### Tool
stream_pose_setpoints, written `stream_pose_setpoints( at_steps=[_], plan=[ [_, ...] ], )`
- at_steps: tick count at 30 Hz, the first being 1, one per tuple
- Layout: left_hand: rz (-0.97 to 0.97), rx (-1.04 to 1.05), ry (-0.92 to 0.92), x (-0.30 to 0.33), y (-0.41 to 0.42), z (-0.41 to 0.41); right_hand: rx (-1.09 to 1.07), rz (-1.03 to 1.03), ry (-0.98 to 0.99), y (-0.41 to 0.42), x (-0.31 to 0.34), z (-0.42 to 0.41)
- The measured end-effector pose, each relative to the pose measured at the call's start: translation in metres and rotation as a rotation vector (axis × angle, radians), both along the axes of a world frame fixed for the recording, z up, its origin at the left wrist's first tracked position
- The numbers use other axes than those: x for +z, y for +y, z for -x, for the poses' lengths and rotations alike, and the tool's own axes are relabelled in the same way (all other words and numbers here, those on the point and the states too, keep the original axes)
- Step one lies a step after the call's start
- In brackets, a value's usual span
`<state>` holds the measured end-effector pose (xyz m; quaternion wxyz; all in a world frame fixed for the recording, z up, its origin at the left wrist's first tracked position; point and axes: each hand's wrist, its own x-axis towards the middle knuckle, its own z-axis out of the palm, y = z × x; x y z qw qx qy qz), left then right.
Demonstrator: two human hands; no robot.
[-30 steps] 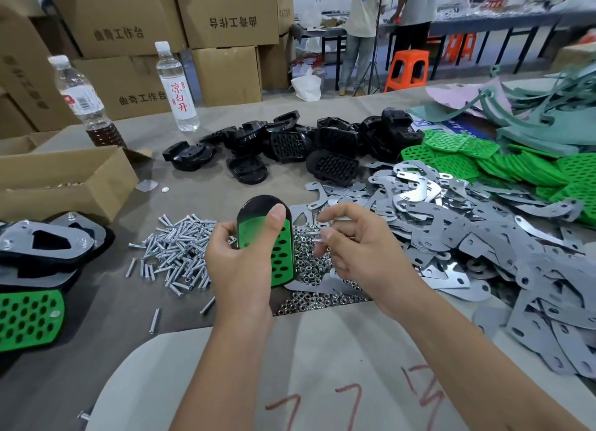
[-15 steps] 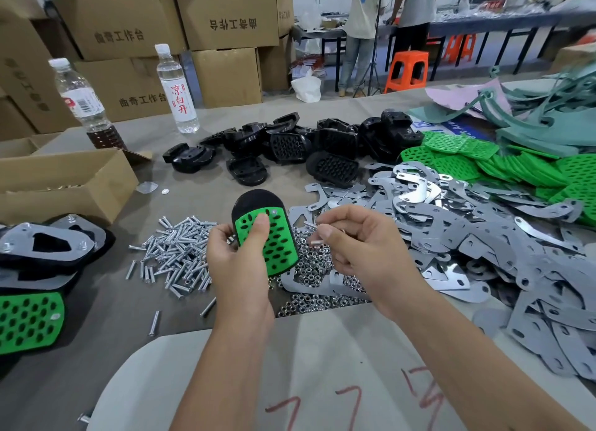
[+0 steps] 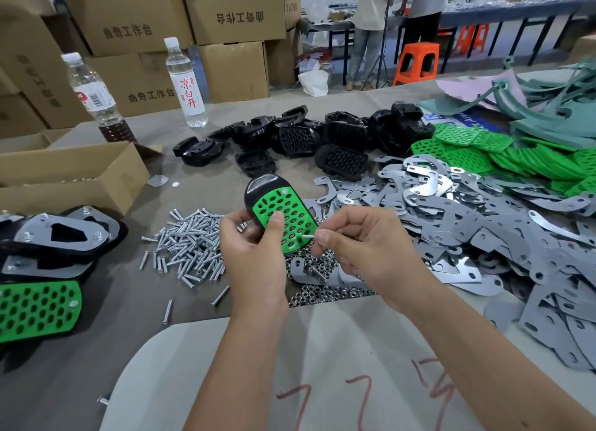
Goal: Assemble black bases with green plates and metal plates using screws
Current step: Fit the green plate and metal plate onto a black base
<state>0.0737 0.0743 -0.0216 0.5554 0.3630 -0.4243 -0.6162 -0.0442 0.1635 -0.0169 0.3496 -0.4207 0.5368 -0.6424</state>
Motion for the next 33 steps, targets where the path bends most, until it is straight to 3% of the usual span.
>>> stream_pose_setpoints(
  at_steps=[9, 13, 16, 22, 30, 33],
  plan=[
    [0.097, -0.024, -0.061, -0.005, 0.005, 0.002, -0.107, -0.020, 0.205, -0.002, -0.005, -0.008],
    [0.053, -0.028, 0.022, 0.001, 0.007, 0.003, -0.167, -0.097, 0.034, -0.002, -0.003, -0.006],
    [-0.014, -0.050, 0.090, 0.006, 0.010, 0.004, 0.028, -0.206, -0.164, 0.000, 0.001, -0.003],
    [-0.089, -0.064, 0.141, 0.007, 0.011, 0.001, 0.244, -0.162, -0.195, 0.003, 0.005, -0.005],
    [0.021, -0.007, 0.012, 0.001, 0.012, 0.005, 0.250, -0.223, -0.237, 0.003, 0.005, -0.005],
    [0.121, 0.028, -0.119, -0.002, 0.013, 0.004, 0.285, -0.211, -0.238, 0.004, 0.005, -0.003]
  ],
)
